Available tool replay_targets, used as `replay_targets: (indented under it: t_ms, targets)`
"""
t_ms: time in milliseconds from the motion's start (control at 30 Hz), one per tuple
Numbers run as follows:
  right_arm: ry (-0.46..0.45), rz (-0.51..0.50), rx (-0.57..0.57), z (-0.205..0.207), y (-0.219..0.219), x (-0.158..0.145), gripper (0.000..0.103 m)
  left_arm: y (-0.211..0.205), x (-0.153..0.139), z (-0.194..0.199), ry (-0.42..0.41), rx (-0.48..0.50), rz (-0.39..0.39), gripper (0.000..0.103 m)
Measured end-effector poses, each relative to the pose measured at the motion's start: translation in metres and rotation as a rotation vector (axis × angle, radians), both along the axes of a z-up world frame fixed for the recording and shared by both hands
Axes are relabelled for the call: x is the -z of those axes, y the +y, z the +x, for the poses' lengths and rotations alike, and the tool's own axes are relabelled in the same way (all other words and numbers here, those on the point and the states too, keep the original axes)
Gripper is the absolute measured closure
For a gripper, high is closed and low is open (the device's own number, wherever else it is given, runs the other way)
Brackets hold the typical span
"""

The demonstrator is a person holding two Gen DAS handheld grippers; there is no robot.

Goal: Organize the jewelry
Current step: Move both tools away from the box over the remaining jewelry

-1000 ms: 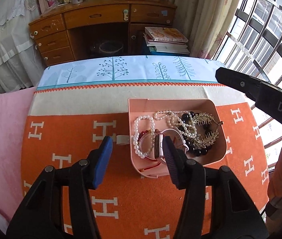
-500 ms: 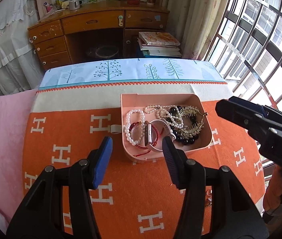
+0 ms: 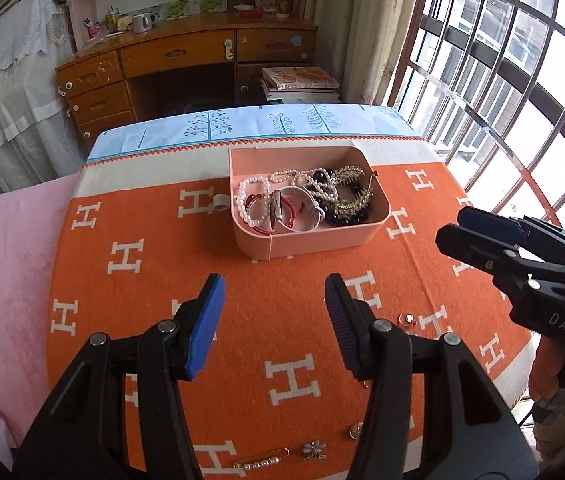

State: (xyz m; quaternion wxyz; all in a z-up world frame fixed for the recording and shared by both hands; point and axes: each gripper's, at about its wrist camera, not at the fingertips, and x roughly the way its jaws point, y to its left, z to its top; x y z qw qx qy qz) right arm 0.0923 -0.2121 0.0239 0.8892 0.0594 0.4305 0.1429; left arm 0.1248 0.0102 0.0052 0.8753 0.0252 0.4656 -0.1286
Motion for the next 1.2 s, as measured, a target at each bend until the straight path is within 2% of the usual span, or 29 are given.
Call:
replay_targets:
  t_ms: [200,433,700,867,1033,1200]
  targets:
    - [-0.048,-0.043,0.016,-0.036,-0.002,0.000,0.042,0.002,0.006,-0.028,-0.002,0.002,0.000,0.054]
    - [-0.059,-0.053,0.048,-0.067,-0.006,0.005,0.041,0.016,0.024,-0.060,0.003,-0.007,-0.028,0.054]
    - [0.020,0.027,0.050,-0.100,-0.011,0.042,0.041,0.032,0.068,-0.099,0.069,-0.004,-0.045,0.054]
    - [0.024,-0.014,0.045,-0.124,-0.008,0.069,0.041,0.035,0.088,-0.125,0.108,0.013,-0.070,0.054]
    - [0.021,-0.037,0.033,-0.135,-0.007,0.085,0.041,0.026,0.097,-0.145,0.113,0.052,-0.054,0.054]
    - [0.018,-0.053,-0.003,-0.137,0.001,0.093,0.041,0.029,0.098,-0.148,0.102,0.052,-0.024,0.065]
